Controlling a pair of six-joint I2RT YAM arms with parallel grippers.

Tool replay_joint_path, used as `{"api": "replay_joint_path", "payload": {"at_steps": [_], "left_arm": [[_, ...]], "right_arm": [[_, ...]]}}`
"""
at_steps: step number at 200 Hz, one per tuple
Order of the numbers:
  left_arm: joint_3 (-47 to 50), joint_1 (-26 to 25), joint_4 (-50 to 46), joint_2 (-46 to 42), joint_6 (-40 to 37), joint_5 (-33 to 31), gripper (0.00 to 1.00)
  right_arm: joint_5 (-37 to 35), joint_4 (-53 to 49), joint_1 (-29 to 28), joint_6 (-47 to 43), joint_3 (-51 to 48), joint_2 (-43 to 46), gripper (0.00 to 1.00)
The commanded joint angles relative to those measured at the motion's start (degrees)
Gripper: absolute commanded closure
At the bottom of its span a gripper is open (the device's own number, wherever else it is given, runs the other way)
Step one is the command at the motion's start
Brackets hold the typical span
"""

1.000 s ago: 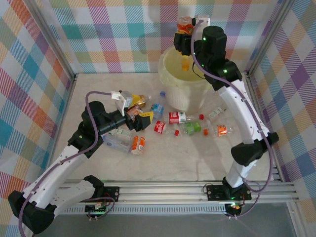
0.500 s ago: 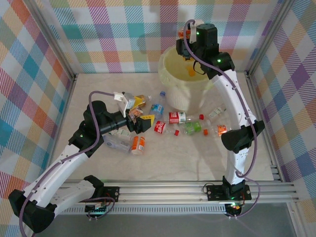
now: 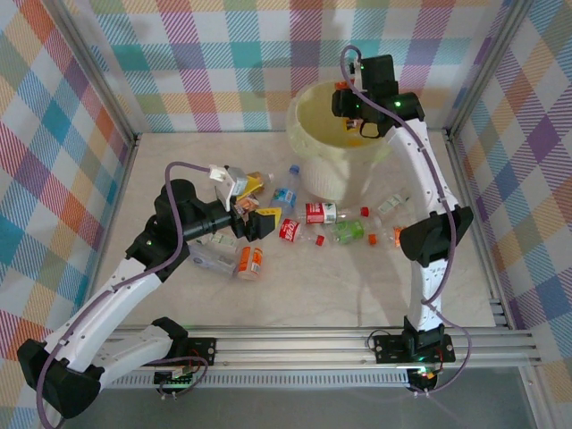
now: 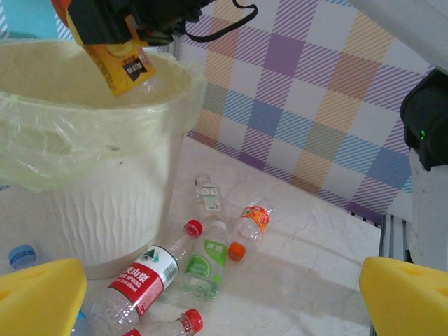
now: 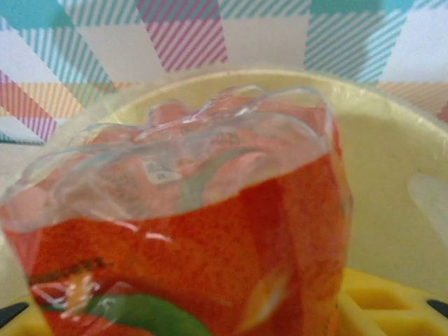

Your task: Put the plastic bottles in the bin

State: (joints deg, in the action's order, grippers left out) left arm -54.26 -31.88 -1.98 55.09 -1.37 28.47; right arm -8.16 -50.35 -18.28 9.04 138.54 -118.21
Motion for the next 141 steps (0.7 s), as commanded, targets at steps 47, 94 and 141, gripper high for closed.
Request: {"api": "replay_joint_path", "payload": {"at_steps": [47,94,141], "left_arm": [[-2.0,-0.6,0.0,0.5,-0.9,1.0,0.0],[-2.0,-0.6,-0.1,0.9,-0.5,1.1,0.0],[-2.1,-0.6,0.2,1.1,0.1,0.8,0.0]], "right_arm": [[3.1,-6.1,2.7,6.2,1.6,-4.0,0.41],[4.0,-6.5,3.1,7.2,1.8,-4.7,0.31],[4.5,-6.2,3.1,6.9,3.0,-3.3,0.26]]}}
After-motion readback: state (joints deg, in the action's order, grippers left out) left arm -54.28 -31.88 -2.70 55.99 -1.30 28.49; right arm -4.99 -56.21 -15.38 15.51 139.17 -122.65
